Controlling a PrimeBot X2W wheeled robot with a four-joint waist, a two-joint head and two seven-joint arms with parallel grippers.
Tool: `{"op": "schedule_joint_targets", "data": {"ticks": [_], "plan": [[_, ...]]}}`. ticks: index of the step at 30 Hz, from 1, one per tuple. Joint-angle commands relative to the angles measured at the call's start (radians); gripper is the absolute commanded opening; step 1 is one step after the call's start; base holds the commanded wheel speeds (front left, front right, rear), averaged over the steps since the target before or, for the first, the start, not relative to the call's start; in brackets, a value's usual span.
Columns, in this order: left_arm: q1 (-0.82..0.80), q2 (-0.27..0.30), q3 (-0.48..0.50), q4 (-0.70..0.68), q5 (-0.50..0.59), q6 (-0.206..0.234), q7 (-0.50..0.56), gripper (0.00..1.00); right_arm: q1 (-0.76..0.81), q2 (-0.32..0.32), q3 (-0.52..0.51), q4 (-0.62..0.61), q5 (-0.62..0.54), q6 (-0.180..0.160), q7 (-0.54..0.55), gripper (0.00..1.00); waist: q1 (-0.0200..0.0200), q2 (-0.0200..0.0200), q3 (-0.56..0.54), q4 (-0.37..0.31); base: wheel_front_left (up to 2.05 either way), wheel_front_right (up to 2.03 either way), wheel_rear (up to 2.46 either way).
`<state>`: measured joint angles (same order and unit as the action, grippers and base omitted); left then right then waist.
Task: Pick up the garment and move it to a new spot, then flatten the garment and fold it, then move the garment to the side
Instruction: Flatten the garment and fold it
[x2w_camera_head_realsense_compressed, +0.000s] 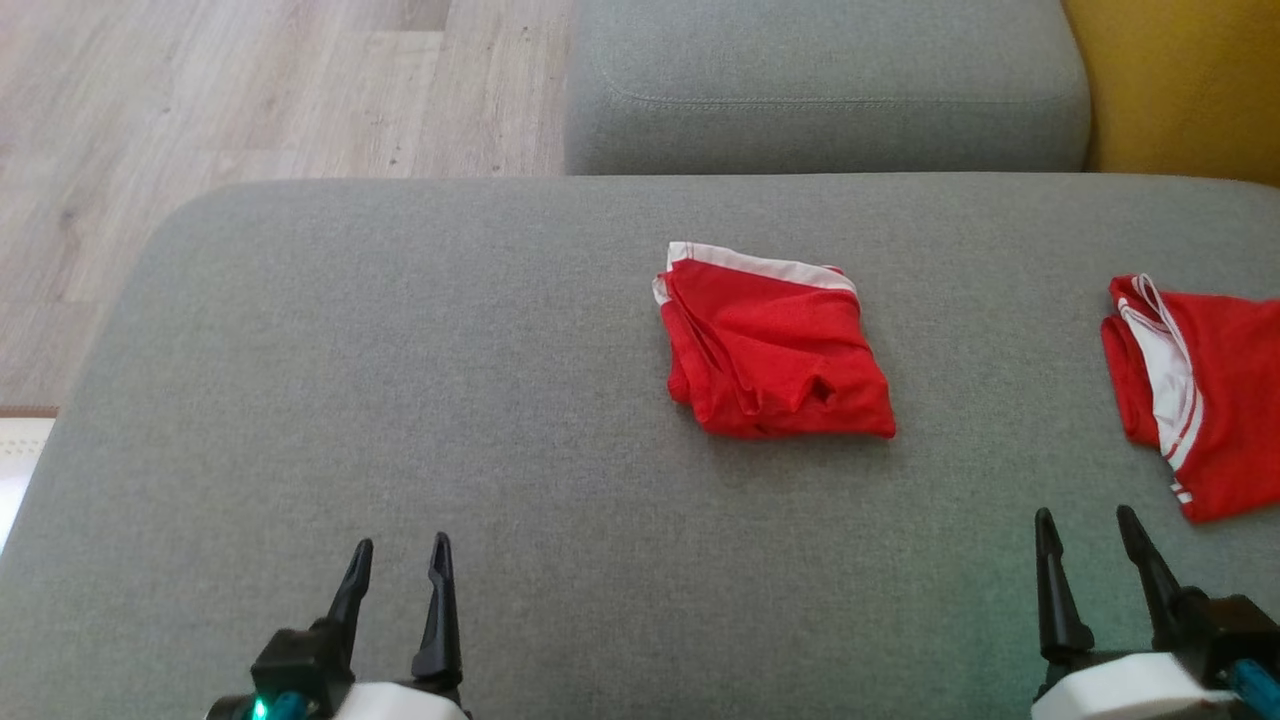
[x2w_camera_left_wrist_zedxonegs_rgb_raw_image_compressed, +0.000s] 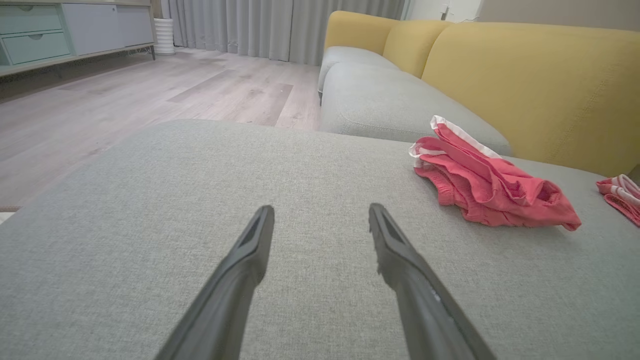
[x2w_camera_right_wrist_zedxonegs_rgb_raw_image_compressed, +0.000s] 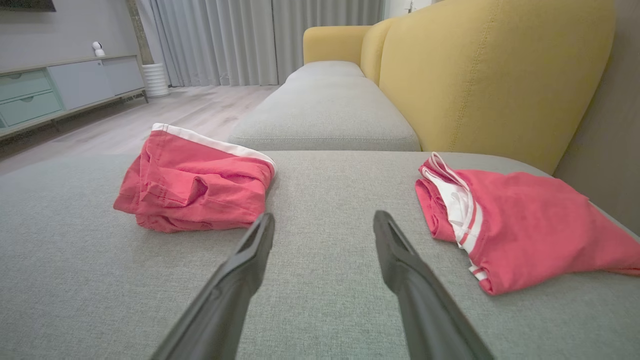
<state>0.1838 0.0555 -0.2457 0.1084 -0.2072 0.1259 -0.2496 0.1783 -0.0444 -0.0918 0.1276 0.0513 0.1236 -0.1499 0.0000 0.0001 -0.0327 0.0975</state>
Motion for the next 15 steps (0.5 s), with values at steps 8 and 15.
{"op": "schedule_joint_targets", "data": {"ticks": [8, 15], "plan": [[-0.019, -0.005, 0.039, -0.027, 0.016, -0.01, -0.012, 1.0, -0.036, -0.006, 0.022, -0.008, -0.004, 0.007, -0.024, 1.0, 0.0, -0.0001, -0.012, 0.0, 0.0, 0.0, 0.0], [-0.018, -0.005, 0.037, -0.024, 0.013, -0.01, -0.012, 1.0, -0.037, -0.006, 0.027, 0.002, 0.005, 0.007, -0.026, 1.0, 0.0, -0.0001, -0.016, 0.004, 0.0, 0.0, 0.0]]}}
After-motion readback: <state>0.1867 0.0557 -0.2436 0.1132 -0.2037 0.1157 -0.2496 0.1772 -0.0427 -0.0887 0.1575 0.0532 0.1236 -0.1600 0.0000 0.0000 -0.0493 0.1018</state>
